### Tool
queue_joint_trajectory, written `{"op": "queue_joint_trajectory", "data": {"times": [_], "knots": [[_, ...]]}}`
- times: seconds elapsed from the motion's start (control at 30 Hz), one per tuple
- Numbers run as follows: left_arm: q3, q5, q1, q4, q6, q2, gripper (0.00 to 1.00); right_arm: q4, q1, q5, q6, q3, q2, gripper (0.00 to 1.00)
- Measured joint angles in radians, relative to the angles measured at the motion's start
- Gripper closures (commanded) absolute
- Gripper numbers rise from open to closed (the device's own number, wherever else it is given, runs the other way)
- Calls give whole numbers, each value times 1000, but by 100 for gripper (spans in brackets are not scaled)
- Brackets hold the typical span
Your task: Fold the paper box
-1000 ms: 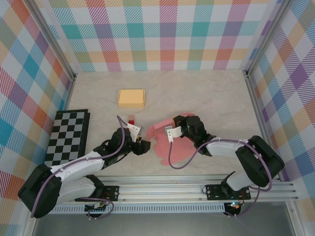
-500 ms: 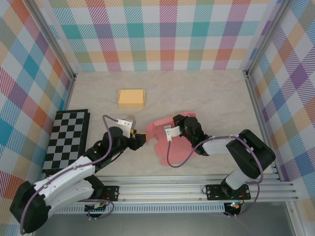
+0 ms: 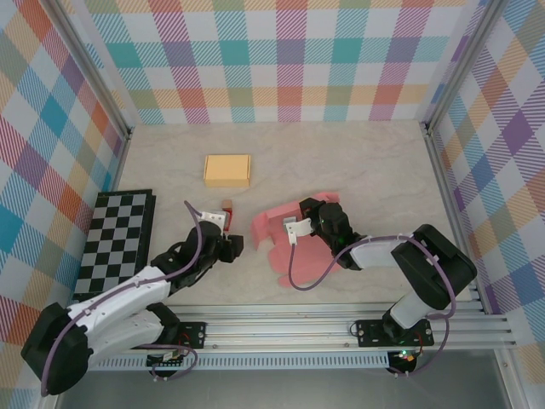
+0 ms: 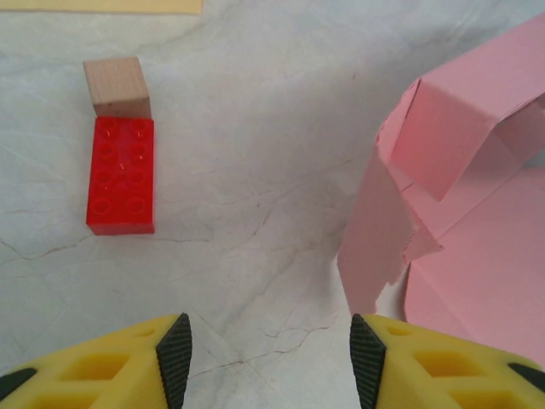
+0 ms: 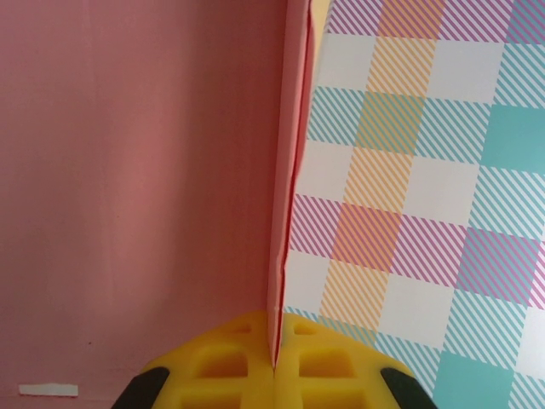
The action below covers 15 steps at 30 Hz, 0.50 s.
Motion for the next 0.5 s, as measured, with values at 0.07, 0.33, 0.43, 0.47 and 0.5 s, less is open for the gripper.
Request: {"op": "queue_joint_trajectory", "data": {"times": [0.07, 0.33, 0.43, 0.47, 0.5], "knots": [[12, 19, 0, 5, 16, 60, 44, -3, 0, 0, 0, 0, -3, 100], [44, 119, 0, 92, 65, 192, 43, -3, 0, 7, 0, -5, -6, 100], [58, 156, 0, 133, 75, 226, 44, -3, 0, 8, 0, -5, -6, 100], [67, 171, 0, 143, 79, 243, 44, -3, 0, 8, 0, -5, -6, 100], [75, 186, 0, 151, 83, 259, 44, -3, 0, 8, 0, -5, -6, 100]]}}
